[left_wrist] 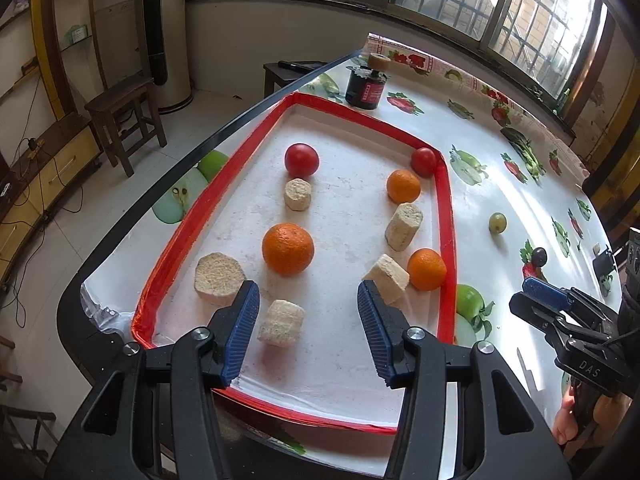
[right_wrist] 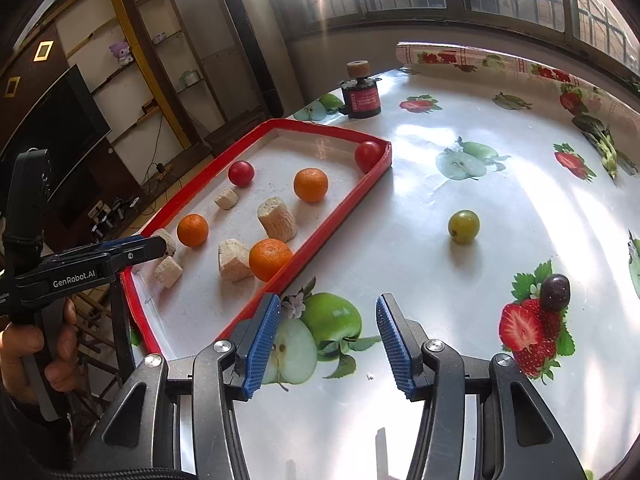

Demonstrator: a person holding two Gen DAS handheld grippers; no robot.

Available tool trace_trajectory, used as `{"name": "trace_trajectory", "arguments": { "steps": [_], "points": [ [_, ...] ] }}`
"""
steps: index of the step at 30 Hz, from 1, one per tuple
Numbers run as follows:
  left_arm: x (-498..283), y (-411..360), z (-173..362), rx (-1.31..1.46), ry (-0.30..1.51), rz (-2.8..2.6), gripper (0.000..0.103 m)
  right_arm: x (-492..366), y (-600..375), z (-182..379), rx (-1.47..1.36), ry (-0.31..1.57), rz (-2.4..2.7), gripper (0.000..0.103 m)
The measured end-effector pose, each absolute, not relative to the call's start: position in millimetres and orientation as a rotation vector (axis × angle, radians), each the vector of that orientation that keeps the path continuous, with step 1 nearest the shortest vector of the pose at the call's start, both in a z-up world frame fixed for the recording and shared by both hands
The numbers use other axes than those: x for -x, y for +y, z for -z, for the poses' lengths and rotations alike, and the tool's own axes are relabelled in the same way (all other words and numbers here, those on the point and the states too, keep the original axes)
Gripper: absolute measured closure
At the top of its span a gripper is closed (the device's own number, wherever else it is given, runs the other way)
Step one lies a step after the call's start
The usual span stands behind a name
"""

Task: Organize fruits
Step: 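Move both open tools back toward the green plum and dark plum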

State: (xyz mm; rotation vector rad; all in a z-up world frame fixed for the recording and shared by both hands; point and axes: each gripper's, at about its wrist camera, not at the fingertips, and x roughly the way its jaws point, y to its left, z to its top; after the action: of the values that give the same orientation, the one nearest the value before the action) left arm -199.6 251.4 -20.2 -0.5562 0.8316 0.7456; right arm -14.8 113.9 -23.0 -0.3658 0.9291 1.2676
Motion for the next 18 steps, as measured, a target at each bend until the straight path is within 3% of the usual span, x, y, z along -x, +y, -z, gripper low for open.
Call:
{"name": "trace_trajectory", "arguments": {
  "steps": [18],
  "points": [
    [97.6,191.5,8.2,0.462,0.873,-0.517,0.053,-57.4,42.7,29.6,0.255,0.976,-1.092,0.051]
  ]
}}
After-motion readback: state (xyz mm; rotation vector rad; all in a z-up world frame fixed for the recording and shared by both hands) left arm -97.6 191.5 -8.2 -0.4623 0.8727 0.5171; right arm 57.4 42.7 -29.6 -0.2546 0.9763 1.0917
